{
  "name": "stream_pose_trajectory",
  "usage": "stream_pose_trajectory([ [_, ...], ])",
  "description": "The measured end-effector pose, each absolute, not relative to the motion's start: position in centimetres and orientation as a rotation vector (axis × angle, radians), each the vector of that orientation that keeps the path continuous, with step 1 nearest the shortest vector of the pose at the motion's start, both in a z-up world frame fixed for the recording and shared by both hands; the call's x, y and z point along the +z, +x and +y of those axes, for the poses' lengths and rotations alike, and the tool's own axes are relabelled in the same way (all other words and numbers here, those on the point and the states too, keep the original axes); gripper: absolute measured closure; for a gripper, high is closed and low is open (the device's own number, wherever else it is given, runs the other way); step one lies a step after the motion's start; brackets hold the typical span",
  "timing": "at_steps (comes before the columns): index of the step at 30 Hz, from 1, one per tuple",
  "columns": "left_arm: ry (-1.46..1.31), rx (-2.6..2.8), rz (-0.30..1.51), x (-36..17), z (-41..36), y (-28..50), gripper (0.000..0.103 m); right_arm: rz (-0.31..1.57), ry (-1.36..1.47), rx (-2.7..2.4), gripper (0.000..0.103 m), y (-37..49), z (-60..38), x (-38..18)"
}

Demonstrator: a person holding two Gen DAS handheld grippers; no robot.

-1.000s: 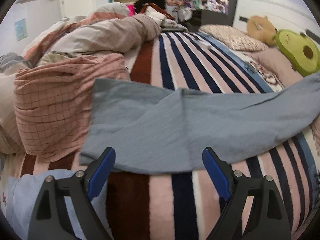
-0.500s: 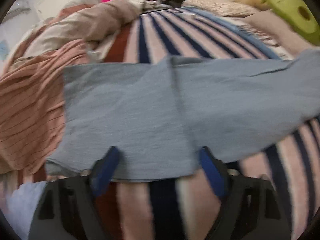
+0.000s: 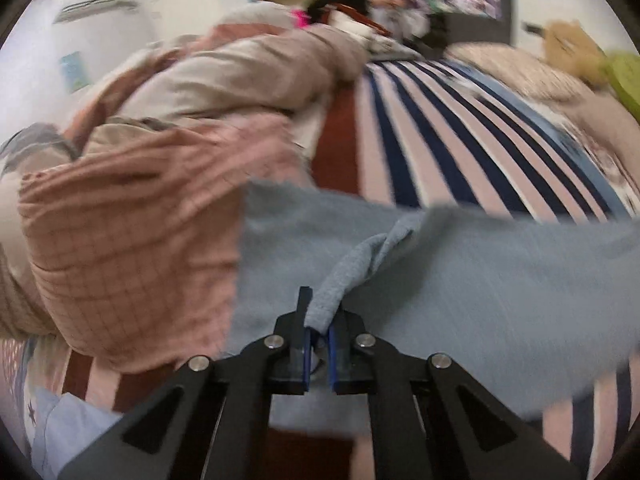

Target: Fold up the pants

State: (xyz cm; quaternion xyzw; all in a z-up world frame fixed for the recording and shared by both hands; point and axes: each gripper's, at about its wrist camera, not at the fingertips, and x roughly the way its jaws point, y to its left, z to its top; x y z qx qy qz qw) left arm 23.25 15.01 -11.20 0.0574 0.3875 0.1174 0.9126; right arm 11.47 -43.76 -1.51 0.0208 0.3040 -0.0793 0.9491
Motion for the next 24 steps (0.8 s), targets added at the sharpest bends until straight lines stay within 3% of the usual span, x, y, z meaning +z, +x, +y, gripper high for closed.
stream_pose_trajectory([
  [2,0.089,0.331,0.767,-10.8,16.5,24.8,0.097,0.639,0.048,-0.145,0.036,12.0,-43.6,-2.0],
  [3,0.082,0.364,0.763,-10.7,16.9,25.2,0.087,0.648,0.051,-0.137,0.036,12.1,-43.5,-2.2],
  [4,0.075,0.416,0.753,-10.6,17.5,25.7,0.064,0.655,0.049,-0.134,0.036,12.2,-43.5,-2.4],
  [6,0.067,0.471,0.707,-10.1,18.0,26.0,0.033,0.666,0.036,-0.145,0.036,12.3,-43.6,-2.8],
  [17,-0.022,0.118,0.729,-8.3,13.1,22.0,0.031,0.685,0.112,-0.247,0.020,9.9,-47.3,-4.2],
  [19,-0.046,0.039,0.733,-8.5,11.7,21.1,0.029,0.687,0.126,-0.267,0.012,9.3,-48.3,-4.3],
  [24,-0.066,-0.049,0.745,-9.2,9.0,19.7,0.028,0.682,0.186,-0.269,0.011,9.2,-51.1,-4.5],
])
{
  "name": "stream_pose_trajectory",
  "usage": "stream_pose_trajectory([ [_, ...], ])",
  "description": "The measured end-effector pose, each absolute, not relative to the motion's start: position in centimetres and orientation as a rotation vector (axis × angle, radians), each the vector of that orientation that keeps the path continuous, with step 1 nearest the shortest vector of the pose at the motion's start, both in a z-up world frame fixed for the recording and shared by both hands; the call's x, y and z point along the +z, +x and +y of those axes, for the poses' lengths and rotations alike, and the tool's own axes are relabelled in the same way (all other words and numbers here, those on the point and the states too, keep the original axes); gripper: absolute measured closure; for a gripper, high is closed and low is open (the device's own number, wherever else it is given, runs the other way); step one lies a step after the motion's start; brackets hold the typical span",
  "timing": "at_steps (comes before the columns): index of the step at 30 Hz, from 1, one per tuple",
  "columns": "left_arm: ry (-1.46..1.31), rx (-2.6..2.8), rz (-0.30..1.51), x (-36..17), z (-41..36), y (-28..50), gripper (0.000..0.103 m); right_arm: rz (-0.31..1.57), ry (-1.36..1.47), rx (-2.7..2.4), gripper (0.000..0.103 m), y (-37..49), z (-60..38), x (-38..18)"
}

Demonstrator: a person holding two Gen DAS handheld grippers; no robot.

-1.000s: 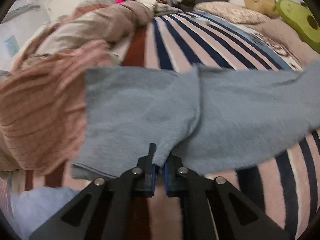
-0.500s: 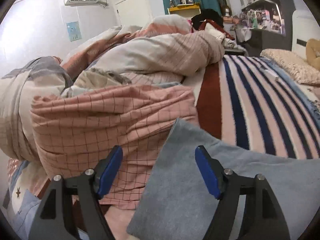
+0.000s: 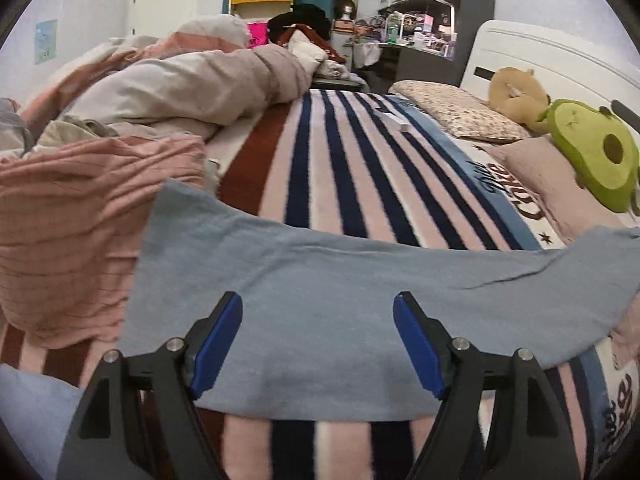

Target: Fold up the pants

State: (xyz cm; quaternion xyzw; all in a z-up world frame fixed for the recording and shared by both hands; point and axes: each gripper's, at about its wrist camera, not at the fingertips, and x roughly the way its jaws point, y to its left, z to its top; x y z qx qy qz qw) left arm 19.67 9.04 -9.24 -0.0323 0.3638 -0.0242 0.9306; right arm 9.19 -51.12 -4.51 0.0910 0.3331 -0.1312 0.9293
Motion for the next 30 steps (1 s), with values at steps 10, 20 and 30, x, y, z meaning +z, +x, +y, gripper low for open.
stream_pose_trajectory([
  [10,-0.118,-0.060,0.732,-9.6,8.4,19.7,0.028,0.646,0.304,-0.248,0.012,12.7,-54.5,-4.5],
  [20,-0.146,-0.022,0.737,-10.1,10.1,18.6,0.028,0.607,0.268,-0.233,0.086,15.6,-52.8,-3.1],
  [30,-0.175,-0.040,0.653,-8.8,12.3,17.1,0.028,0.577,0.162,0.072,0.095,19.8,-40.0,1.2],
])
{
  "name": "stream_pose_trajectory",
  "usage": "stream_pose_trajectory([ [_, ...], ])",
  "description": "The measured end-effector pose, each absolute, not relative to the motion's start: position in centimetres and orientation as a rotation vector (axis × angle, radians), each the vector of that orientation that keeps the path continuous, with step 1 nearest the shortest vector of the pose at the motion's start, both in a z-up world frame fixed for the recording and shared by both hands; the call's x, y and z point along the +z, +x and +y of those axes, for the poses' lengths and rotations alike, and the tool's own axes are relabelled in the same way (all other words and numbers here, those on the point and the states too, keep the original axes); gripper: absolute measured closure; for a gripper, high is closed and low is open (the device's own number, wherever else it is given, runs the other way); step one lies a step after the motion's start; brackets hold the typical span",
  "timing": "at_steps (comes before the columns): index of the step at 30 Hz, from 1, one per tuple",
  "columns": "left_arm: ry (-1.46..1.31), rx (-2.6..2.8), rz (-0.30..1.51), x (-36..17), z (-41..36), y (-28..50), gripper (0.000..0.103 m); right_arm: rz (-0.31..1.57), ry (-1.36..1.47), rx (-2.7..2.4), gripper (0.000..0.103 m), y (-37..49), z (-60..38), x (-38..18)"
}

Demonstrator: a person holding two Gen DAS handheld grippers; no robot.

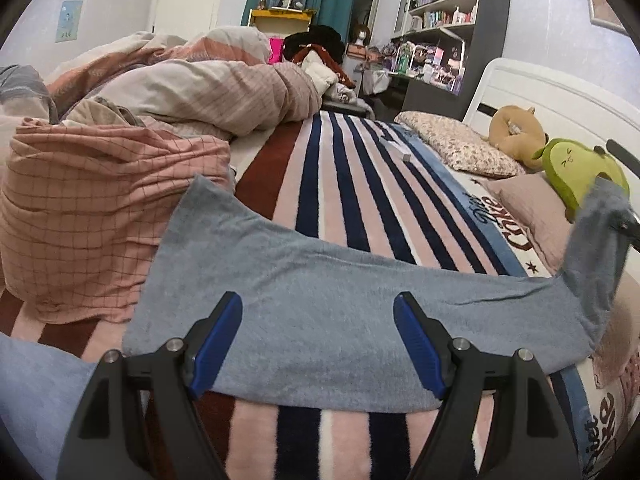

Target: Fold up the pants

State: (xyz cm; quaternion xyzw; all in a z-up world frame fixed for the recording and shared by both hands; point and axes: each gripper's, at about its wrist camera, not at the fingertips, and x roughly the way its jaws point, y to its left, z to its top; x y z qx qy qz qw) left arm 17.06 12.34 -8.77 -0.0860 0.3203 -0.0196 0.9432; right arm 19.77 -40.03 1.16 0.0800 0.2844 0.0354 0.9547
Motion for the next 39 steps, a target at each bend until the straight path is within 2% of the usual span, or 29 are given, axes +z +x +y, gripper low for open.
stream_pose_trajectory([
  [6,-0.196,-0.072,0.640,-8.9,13.1,16.8,0.028,0.615,0.059,0.349,0.095,21.7,-27.8,-1.3],
  [13,-0.176,-0.103,0.654,-9.3,12.5,16.7,0.028,0.855,-0.155,0.575,0.095,20.5,-17.9,-10.9],
  [17,-0.150,-0.129,0.672,-9.5,11.1,17.2,0.028,0.901,-0.161,0.632,0.091,19.2,-18.4,-13.5],
  [18,-0.144,-0.137,0.676,-9.5,10.7,17.3,0.028,0.896,-0.152,0.638,0.088,19.0,-18.6,-13.5],
  [19,-0.137,-0.151,0.681,-9.6,10.1,17.5,0.028,0.891,-0.138,0.646,0.078,18.8,-18.8,-13.5],
  [22,-0.134,-0.201,0.698,-9.6,8.3,18.1,0.025,0.865,-0.067,0.734,0.063,18.6,-19.7,-12.5],
  [26,-0.118,-0.291,0.734,-9.9,4.5,19.1,0.024,0.794,0.004,0.769,0.058,18.2,-21.3,-11.4],
  [28,-0.127,-0.346,0.755,-10.2,2.5,19.8,0.023,0.783,0.075,0.792,0.050,18.5,-22.9,-11.1],
  [38,-0.172,-0.417,0.824,-12.7,-4.0,23.8,0.023,0.757,0.161,0.680,0.048,19.6,-28.5,-10.9],
  [39,-0.176,-0.408,0.833,-13.1,-4.0,24.0,0.030,0.759,0.161,0.670,0.048,19.7,-28.6,-10.9],
])
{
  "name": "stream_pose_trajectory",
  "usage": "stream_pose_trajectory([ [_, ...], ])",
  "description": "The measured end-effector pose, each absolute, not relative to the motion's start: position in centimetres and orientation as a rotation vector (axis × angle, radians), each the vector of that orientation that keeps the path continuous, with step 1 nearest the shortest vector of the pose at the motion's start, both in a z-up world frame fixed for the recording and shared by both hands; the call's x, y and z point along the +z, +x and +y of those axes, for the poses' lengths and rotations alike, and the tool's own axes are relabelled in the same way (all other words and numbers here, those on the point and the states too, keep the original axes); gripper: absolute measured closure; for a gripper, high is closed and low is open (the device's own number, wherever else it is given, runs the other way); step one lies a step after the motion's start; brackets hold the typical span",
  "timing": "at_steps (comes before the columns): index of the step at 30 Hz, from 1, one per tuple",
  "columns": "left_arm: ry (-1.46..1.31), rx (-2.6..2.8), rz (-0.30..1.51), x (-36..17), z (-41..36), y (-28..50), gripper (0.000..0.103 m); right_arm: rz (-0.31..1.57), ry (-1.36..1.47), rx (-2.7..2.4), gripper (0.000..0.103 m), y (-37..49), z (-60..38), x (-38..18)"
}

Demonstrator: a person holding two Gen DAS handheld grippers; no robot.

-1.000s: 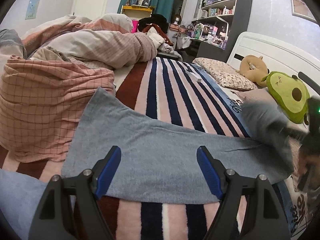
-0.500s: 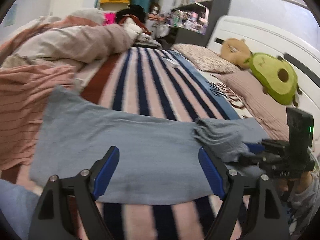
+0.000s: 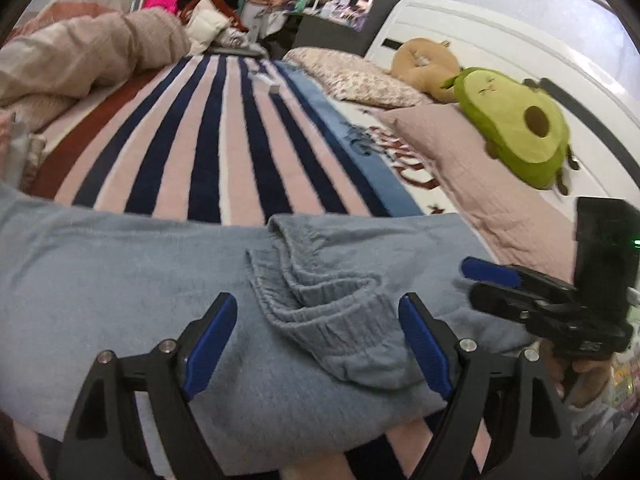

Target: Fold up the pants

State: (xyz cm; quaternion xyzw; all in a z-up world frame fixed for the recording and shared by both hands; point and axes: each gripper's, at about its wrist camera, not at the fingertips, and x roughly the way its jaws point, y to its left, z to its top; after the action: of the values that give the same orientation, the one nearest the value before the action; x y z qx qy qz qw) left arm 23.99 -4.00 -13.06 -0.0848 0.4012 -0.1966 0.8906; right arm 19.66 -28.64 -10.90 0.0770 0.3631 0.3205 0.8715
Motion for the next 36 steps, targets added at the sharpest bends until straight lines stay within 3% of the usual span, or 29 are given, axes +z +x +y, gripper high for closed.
stream_pose_trajectory([
  [1,-0.184,-0.408,0.835,-13.3,-4.0,24.0,0.057,0.762,0.163,0.664,0.048,19.7,-28.6,-10.9],
  [3,-0.140,-0.366,0.854,-13.7,-3.8,23.5,0.078,0.765,0.172,0.662,0.048,19.8,-28.7,-10.9],
  [11,-0.128,-0.348,0.900,-14.8,-2.7,21.0,0.081,0.777,0.185,0.655,0.048,20.1,-28.3,-11.4],
  [17,-0.130,-0.349,0.911,-14.6,-2.5,20.3,0.077,0.787,0.189,0.650,0.048,20.3,-28.4,-11.8],
  [20,-0.142,-0.327,0.909,-14.3,-1.6,19.7,0.060,0.791,0.193,0.645,0.048,20.4,-28.5,-12.0],
  [22,-0.140,-0.291,0.884,-13.5,-0.6,19.0,0.042,0.790,0.194,0.640,0.048,20.4,-28.6,-12.0],
  [27,-0.232,-0.070,0.827,-12.1,5.4,17.0,0.026,0.784,0.214,0.636,0.048,20.3,-28.8,-11.9],
  [36,-0.504,0.095,0.884,-16.0,13.1,15.3,0.025,0.773,0.222,0.625,0.044,20.3,-28.9,-11.8],
])
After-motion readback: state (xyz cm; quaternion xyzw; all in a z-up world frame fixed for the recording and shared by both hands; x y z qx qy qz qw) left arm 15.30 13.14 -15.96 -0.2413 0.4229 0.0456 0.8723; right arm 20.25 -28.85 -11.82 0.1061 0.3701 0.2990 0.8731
